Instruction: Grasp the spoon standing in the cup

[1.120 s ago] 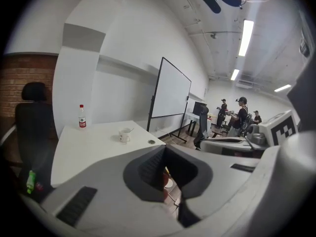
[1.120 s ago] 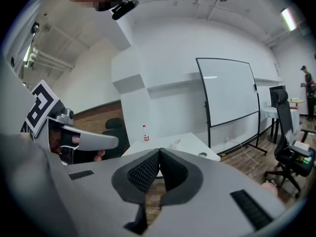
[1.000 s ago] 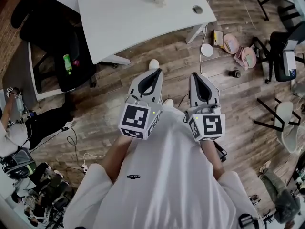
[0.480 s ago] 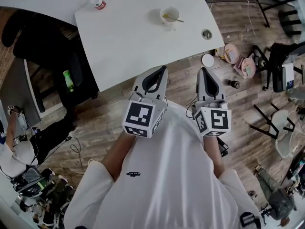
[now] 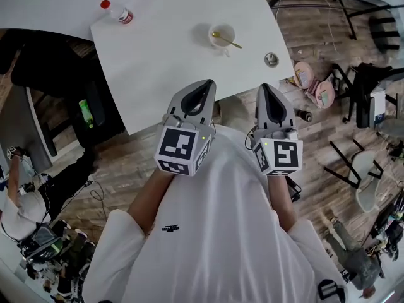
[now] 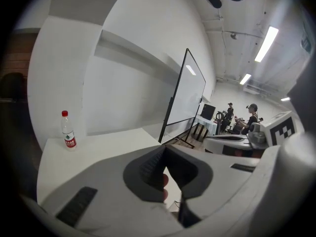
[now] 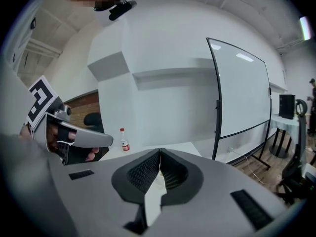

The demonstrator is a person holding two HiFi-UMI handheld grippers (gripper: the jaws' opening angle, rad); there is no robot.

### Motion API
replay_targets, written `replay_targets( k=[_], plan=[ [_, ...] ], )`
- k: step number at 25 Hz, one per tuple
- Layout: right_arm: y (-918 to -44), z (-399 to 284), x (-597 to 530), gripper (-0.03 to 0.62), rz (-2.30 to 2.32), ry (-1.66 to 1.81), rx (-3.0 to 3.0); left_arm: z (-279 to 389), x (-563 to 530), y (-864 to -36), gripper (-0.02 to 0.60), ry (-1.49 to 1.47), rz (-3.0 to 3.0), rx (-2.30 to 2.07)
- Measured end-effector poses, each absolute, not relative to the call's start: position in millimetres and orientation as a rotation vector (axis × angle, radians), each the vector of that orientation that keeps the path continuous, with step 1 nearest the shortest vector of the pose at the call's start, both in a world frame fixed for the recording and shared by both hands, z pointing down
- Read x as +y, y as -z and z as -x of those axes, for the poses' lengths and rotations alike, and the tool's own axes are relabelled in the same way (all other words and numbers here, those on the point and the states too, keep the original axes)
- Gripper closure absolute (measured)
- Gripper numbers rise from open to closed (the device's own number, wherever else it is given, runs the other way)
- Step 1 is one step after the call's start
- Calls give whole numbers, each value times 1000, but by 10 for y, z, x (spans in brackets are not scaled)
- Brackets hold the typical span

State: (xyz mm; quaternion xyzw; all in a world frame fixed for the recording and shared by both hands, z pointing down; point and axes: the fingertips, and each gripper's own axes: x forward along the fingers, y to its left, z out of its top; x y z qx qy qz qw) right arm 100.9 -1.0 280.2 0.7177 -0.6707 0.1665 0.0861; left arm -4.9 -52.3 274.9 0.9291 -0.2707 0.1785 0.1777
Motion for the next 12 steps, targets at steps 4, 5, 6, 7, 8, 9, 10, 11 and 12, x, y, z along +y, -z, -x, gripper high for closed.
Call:
replay_targets(
  k=[4,5,6,7,8,9,10,11,12],
  plan=[
    [-2896,-1136,-291,592,-2029,-474,-2047,-113,-682,-2823,584,-513,-2595,-814],
    [-2923,-1168,-360,592,-2003,-468,-2062,-154,-716,-2858,584,-514,-2578,-829],
    [-2945,-1193,-430,592,-1978,-459,-2080,-193,-752,-2898,584,-519,-2562,-843],
    [-2965,-1211,-498,592,-1955,-450,-2096,-229,-790,-2937,584,-529,-2550,-857],
    [-2987,-1225,-559,592,-1936,-443,-2109,-260,-829,-2971,584,-541,-2543,-871],
    [-3016,-1236,-614,591,-1916,-439,-2118,-286,-869,-3001,584,-550,-2536,-885],
    [-3054,-1243,-664,584,-1894,-438,-2128,-305,-909,-3031,584,-555,-2527,-901],
    [-3099,-1246,-711,570,-1868,-441,-2138,-319,-947,-3064,584,-558,-2515,-918],
    [-3150,-1245,-756,556,-1839,-447,-2150,-326,-982,-3102,584,-561,-2499,-936]
  ],
)
